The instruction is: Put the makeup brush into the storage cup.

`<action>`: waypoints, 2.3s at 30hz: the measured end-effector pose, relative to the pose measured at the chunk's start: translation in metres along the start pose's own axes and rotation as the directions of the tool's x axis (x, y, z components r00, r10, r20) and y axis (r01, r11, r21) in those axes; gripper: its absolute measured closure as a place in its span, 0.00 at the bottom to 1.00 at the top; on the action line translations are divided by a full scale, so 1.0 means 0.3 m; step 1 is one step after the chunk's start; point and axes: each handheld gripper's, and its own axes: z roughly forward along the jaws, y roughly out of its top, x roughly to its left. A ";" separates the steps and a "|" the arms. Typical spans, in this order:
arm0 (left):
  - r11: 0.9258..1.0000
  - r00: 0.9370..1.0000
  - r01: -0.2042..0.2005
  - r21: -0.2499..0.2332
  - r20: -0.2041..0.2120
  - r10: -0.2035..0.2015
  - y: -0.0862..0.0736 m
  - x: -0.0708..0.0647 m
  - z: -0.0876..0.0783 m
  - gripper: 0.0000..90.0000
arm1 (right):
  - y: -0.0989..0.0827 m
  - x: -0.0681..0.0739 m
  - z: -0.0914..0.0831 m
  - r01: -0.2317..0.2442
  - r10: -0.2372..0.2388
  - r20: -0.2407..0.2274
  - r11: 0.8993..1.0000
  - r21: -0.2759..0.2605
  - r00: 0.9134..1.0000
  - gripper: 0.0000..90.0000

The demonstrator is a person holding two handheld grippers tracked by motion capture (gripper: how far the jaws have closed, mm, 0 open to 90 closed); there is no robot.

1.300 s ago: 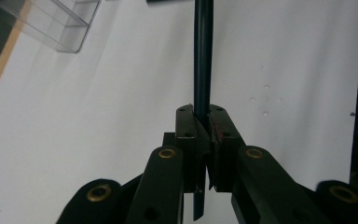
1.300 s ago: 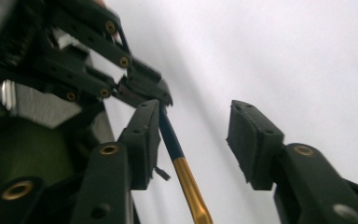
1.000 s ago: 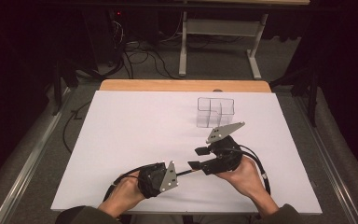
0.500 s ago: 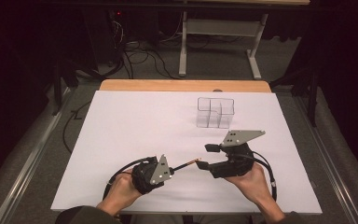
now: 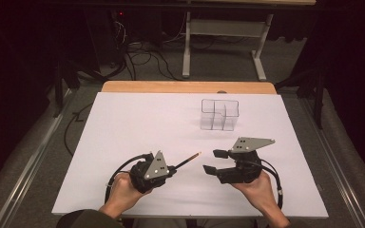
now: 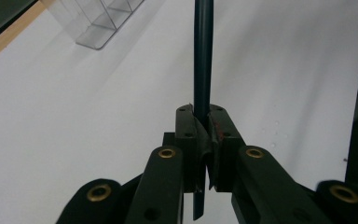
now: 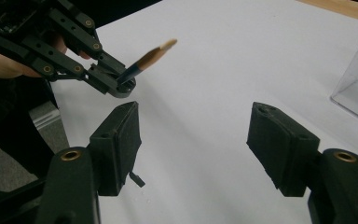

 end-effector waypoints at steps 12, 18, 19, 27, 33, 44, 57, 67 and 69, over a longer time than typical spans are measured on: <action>0.995 0.994 0.096 -0.041 0.060 -0.093 0.025 0.008 -0.010 0.94 | -0.020 0.008 0.033 -0.001 0.000 -0.005 0.999 -0.039 1.000 0.39; 0.983 0.980 0.176 -0.054 0.101 -0.170 0.041 0.019 -0.008 0.94 | -0.021 0.021 0.049 -0.017 0.014 -0.052 0.998 -0.053 0.999 0.43; 0.980 0.977 0.189 -0.057 0.109 -0.182 0.044 0.021 -0.008 0.94 | -0.020 0.025 0.050 -0.016 0.013 -0.057 0.998 -0.059 0.998 0.44; 0.968 0.962 0.240 -0.067 0.148 -0.228 0.051 0.010 0.001 0.94 | -0.008 0.046 0.059 -0.017 0.007 -0.095 0.994 -0.108 0.995 0.55; 0.963 0.954 0.262 -0.068 0.169 -0.248 0.053 0.008 0.008 0.94 | 0.005 0.052 0.060 -0.015 -0.003 -0.120 0.988 -0.151 0.993 0.64; 0.956 0.942 0.283 -0.078 0.207 -0.263 0.055 -0.010 0.009 0.94 | 0.020 0.061 0.074 -0.034 0.005 -0.161 0.983 -0.179 0.987 0.75; 0.956 0.941 0.279 -0.088 0.223 -0.254 0.053 -0.024 0.010 0.93 | 0.023 0.061 0.079 -0.057 0.019 -0.195 0.979 -0.194 0.981 0.86; 0.958 0.941 0.273 -0.084 0.229 -0.249 0.051 -0.026 0.009 0.93 | 0.022 0.061 0.081 -0.064 0.020 -0.216 0.978 -0.199 0.976 0.89; 0.960 0.942 0.269 -0.081 0.231 -0.244 0.049 -0.028 0.010 0.93 | 0.023 0.061 0.081 -0.063 0.017 -0.224 0.978 -0.200 0.974 0.90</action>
